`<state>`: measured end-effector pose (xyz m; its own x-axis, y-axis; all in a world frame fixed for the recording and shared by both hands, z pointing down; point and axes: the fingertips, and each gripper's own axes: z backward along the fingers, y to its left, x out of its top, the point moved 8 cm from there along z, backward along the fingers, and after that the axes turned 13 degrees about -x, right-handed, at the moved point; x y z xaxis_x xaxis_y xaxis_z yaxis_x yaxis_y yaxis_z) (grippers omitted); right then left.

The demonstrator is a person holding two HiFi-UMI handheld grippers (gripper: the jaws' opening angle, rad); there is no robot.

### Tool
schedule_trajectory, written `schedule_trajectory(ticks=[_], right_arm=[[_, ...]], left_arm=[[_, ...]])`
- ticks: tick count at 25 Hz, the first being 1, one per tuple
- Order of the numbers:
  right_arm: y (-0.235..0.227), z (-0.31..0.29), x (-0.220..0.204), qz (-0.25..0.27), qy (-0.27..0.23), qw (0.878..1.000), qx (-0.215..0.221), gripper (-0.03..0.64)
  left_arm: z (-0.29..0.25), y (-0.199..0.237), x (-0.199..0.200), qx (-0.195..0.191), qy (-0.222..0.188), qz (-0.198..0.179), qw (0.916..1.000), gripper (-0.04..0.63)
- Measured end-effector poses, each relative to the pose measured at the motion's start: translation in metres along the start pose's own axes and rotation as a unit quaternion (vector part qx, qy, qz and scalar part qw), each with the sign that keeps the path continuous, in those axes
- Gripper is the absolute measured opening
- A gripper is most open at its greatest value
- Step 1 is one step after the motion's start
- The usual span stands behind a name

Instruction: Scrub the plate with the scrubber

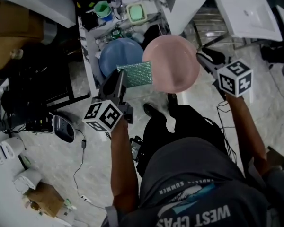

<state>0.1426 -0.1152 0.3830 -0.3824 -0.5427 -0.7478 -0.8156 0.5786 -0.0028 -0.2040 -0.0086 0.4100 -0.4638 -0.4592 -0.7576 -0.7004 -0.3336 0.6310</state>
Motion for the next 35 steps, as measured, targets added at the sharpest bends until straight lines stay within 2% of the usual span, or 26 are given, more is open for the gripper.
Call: schedule_trajectory(ticks=[7,15,20,25,29,30,32,35], right_arm=[[0.034,-0.010,0.002,0.094,0.009,0.993,0.076,0.149],[0.085,-0.030,-0.003,0.193,0.002,0.965,0.176,0.203],[0.096,-0.045,-0.012,0.257,0.021,0.948,0.187,0.244],[0.105,-0.062,-0.032,0.296,0.051,0.935,0.192,0.250],[0.139,-0.086,-0.043,0.313,0.056,0.926,0.206,0.250],[0.145,-0.090,-0.045,0.320,0.059,0.922,0.209,0.250],[0.145,-0.091,-0.055,0.348,0.073,0.912,0.206,0.236],[0.135,-0.092,-0.057,0.377,0.076,0.905,0.183,0.145]], left_arm=[[-0.059,-0.015,-0.026,-0.001,0.028,0.003,0.9996,0.084],[-0.094,-0.032,-0.049,0.008,0.085,-0.057,0.9947,0.092],[-0.112,-0.044,-0.060,0.011,0.132,-0.117,0.9842,0.099],[-0.118,-0.043,-0.073,0.024,0.161,-0.176,0.9709,0.119],[-0.099,-0.023,-0.073,0.037,0.173,-0.229,0.9573,0.194],[-0.095,-0.021,-0.072,0.039,0.166,-0.236,0.9567,0.212],[-0.095,-0.023,-0.072,0.036,0.145,-0.231,0.9614,0.225],[-0.098,-0.025,-0.079,0.024,0.134,-0.202,0.9699,0.225]])
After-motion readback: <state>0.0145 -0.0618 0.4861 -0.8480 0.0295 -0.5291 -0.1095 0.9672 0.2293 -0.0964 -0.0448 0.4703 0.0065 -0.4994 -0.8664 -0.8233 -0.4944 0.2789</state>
